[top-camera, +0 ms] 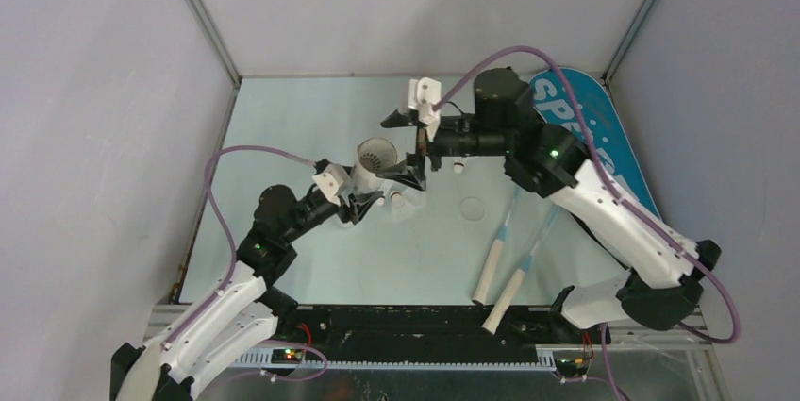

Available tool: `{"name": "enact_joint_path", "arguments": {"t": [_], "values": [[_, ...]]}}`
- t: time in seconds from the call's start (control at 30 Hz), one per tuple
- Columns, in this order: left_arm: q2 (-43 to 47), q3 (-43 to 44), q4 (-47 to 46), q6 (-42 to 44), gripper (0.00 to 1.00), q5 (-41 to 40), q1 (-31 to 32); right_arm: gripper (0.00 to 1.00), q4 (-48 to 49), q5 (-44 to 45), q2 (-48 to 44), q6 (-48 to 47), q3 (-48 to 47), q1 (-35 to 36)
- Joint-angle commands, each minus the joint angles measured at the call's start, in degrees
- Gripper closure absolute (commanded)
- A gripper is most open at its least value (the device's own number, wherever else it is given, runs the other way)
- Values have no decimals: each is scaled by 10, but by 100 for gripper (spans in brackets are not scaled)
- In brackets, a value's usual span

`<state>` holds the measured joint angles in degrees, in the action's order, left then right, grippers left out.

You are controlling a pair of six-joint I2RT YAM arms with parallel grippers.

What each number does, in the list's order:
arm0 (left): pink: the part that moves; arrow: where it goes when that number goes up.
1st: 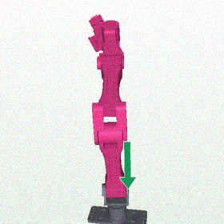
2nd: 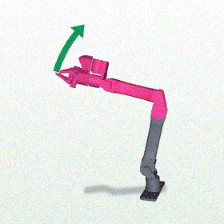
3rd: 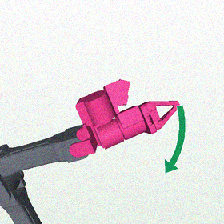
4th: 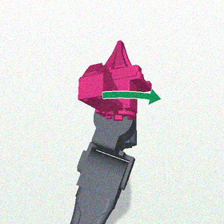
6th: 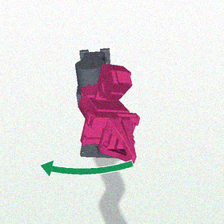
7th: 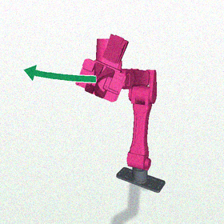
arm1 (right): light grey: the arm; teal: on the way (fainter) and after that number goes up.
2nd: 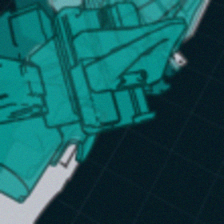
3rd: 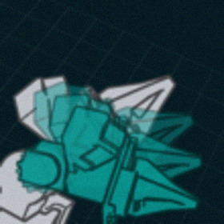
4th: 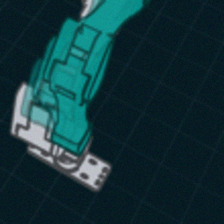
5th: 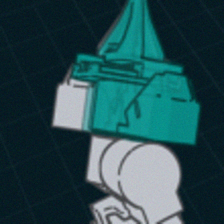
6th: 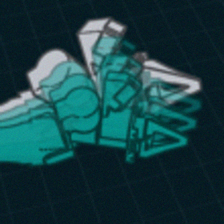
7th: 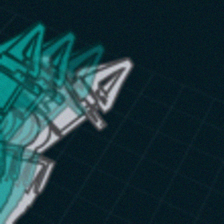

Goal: Pack up the badminton gear

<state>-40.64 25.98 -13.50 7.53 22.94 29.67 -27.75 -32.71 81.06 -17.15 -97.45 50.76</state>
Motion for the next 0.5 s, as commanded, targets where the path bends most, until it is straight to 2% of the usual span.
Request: {"name": "enact_joint_path", "arguments": {"t": [0.0, 0.07, 0.27, 0.47], "values": [[-6, -17, 72, -30, 36, 9, 1, 9, 26, -4, -72, -29, 9, 0], [-4, -17, 75, -30, 36, 9, 1, 3, 54, 6, -96, -35, 35, -1], [1, -20, 68, -37, 36, -5, 1, 1, 120, 47, -156, -9, 124, -26], [9, -25, 60, -39, 36, -3, 1, 1, 199, 108, -153, 131, 239, -113]]}}
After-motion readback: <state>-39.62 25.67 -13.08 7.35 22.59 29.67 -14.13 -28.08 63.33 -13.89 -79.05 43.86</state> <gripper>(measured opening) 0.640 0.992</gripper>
